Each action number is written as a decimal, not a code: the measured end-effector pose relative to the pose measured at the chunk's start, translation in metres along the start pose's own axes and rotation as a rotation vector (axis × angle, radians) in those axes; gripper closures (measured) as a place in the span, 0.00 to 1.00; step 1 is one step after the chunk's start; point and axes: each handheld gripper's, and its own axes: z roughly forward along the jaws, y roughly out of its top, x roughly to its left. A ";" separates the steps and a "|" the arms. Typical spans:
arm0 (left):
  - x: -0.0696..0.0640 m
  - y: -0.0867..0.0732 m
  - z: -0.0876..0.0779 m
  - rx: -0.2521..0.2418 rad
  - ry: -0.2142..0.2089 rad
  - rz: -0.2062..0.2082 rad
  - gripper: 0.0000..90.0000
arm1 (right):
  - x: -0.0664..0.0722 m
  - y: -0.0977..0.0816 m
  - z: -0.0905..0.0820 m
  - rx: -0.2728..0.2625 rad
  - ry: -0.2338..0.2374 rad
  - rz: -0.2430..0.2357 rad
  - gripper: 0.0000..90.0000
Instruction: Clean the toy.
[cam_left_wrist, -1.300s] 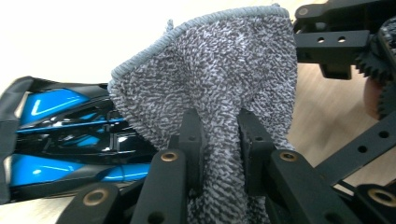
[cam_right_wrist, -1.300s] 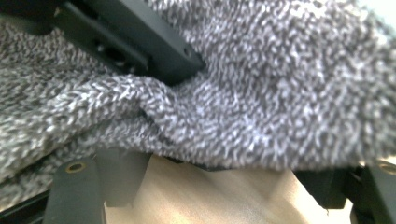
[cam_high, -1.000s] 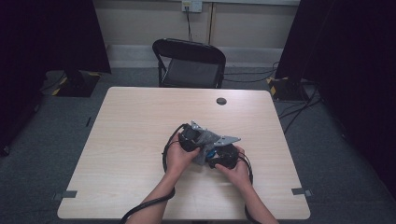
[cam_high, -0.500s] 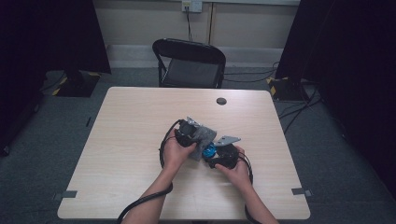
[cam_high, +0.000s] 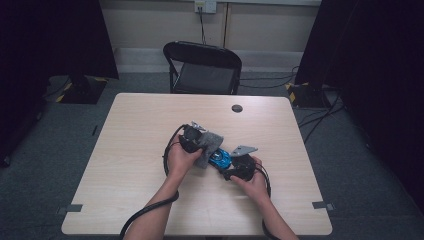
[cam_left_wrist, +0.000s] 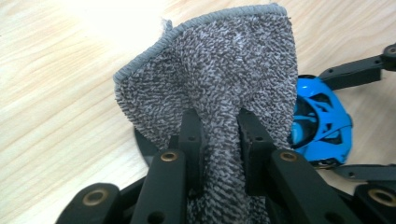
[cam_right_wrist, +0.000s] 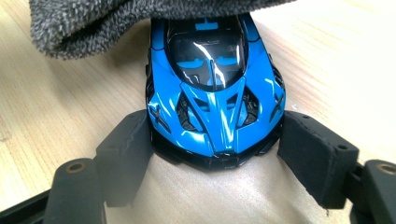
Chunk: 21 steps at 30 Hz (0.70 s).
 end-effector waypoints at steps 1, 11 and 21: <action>0.002 -0.001 -0.001 0.002 0.004 -0.003 0.83 | 0.000 0.000 0.000 0.000 0.000 0.000 0.29; 0.008 -0.002 -0.003 -0.001 0.007 -0.012 0.83 | 0.000 0.000 0.000 0.000 0.000 0.000 0.29; 0.020 -0.005 -0.009 0.000 0.028 -0.027 0.83 | 0.000 0.000 0.000 0.000 0.000 0.000 0.29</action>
